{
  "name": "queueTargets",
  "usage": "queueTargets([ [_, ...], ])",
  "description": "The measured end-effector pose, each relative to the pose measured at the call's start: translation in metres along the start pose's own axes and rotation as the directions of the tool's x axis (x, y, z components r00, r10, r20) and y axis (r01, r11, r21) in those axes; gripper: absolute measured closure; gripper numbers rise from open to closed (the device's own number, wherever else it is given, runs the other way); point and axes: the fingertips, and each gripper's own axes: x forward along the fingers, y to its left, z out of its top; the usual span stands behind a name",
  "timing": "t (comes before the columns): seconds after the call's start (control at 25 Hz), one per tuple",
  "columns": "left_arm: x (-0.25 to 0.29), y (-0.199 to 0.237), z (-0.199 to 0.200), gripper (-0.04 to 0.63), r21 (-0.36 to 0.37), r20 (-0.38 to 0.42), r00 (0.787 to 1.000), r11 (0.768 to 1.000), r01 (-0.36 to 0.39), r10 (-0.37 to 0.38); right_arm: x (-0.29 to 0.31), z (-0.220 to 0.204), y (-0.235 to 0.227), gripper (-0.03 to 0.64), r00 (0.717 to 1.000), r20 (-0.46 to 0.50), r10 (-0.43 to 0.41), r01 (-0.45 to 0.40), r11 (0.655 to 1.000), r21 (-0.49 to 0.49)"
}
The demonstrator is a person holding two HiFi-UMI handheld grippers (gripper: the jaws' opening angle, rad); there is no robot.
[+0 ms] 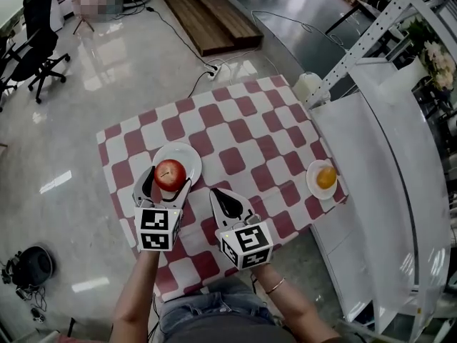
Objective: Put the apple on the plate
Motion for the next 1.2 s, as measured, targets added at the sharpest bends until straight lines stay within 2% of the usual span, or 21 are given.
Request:
queueTargets([
  [0.48, 0.045, 0.011, -0.013, 0.212, -0.012, -0.044, 0.999, 0.999, -0.032, 0.032, 0.03, -0.006, -0.019, 0.606, 0.999, -0.035, 0.019, -0.018, 1.0, 0.012],
  [1.2, 0.071, 0.013, -0.039, 0.212, 0.017, -0.112, 0.993, 0.999, -0.043, 0.045, 0.046, -0.02, -0.027, 0.606, 0.997, -0.077, 0.023, -0.021, 0.999, 0.026],
])
